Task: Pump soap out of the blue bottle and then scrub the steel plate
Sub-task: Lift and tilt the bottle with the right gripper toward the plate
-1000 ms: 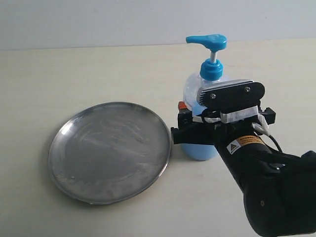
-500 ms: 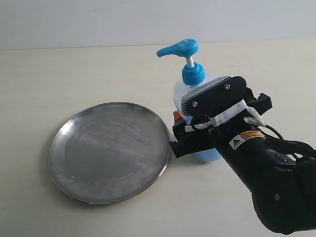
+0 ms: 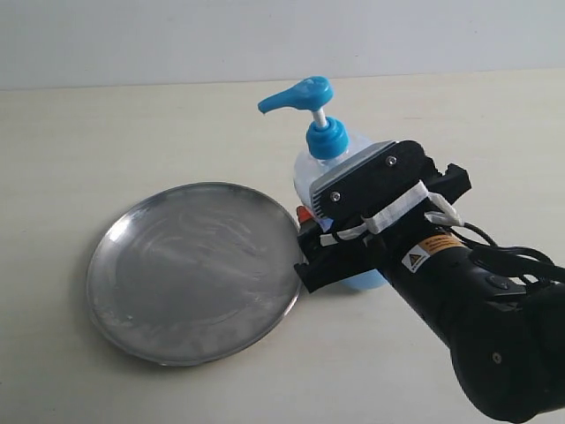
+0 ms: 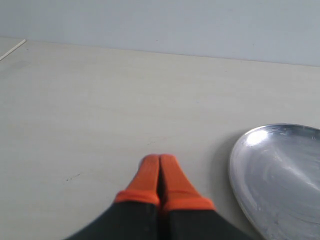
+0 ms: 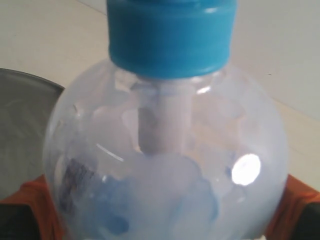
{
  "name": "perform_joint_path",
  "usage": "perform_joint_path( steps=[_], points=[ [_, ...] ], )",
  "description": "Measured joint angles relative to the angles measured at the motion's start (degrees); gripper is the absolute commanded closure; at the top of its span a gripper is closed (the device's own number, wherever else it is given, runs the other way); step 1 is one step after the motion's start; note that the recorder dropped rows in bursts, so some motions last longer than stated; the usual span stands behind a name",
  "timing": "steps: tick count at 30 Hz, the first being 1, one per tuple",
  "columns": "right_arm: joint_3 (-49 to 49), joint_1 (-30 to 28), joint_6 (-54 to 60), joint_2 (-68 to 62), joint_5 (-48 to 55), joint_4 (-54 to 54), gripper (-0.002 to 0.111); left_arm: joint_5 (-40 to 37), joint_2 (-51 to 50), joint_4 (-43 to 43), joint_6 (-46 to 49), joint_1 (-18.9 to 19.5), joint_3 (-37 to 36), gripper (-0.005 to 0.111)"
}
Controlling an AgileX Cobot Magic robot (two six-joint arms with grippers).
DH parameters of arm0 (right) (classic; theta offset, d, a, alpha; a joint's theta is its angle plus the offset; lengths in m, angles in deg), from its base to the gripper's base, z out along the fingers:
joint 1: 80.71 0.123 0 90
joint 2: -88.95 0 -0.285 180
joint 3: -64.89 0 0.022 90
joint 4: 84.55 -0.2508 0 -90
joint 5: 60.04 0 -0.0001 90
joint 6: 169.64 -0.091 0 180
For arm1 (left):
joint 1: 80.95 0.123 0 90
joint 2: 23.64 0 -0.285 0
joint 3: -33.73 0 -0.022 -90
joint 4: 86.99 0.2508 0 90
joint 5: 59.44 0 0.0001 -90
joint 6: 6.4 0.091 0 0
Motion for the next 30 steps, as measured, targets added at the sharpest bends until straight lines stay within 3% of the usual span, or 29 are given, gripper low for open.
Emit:
perform_joint_path(
  steps=[30],
  points=[
    [-3.4, 0.0, 3.3, 0.5, 5.9, -0.4, 0.108, 0.0, 0.0, 0.0, 0.0, 0.0, 0.0, 0.107]
  ],
)
